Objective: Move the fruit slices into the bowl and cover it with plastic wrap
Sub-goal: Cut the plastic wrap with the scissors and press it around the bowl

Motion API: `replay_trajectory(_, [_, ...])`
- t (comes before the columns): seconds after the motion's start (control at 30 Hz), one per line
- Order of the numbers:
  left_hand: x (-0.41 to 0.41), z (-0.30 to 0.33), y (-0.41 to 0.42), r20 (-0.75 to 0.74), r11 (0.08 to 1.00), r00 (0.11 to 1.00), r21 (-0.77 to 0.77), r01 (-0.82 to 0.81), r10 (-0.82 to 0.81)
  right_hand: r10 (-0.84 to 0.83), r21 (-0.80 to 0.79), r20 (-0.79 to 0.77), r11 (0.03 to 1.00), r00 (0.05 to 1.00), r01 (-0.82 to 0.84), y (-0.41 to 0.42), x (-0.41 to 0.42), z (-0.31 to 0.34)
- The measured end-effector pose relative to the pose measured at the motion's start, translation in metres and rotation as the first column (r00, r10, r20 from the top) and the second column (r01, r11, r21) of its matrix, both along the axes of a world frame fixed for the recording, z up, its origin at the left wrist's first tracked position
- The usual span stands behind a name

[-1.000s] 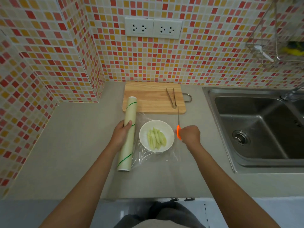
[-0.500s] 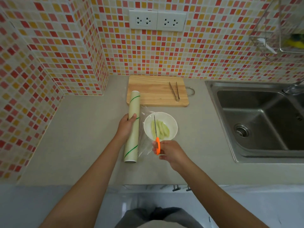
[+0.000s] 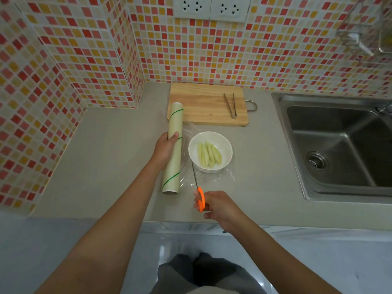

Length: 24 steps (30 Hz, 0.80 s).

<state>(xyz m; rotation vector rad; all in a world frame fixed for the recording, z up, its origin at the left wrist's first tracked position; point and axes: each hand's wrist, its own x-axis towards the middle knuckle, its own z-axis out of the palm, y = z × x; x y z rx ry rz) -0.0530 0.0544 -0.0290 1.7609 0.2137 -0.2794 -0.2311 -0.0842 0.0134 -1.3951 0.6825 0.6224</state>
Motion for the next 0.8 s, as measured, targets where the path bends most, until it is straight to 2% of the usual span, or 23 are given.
replay_trajectory(0.4, [0.000,0.004,-0.002,-0.021,1.000,1.000,-0.009,0.005,-0.005,0.221,-0.084,-0.183,0.967,0.958,-0.239,0.001,-0.036,-0.006])
replay_trajectory(0.57, [0.000,0.004,-0.002,-0.020,1.000,1.000,-0.021,0.007,-0.007,0.220,0.024,-0.110,0.976,0.969,-0.219,0.016,-0.030,-0.012])
replay_trajectory(0.8, [0.001,0.002,0.002,-0.031,1.000,0.999,0.004,0.016,-0.016,0.079,0.087,-0.036,0.993,0.996,-0.076,0.044,-0.005,-0.029])
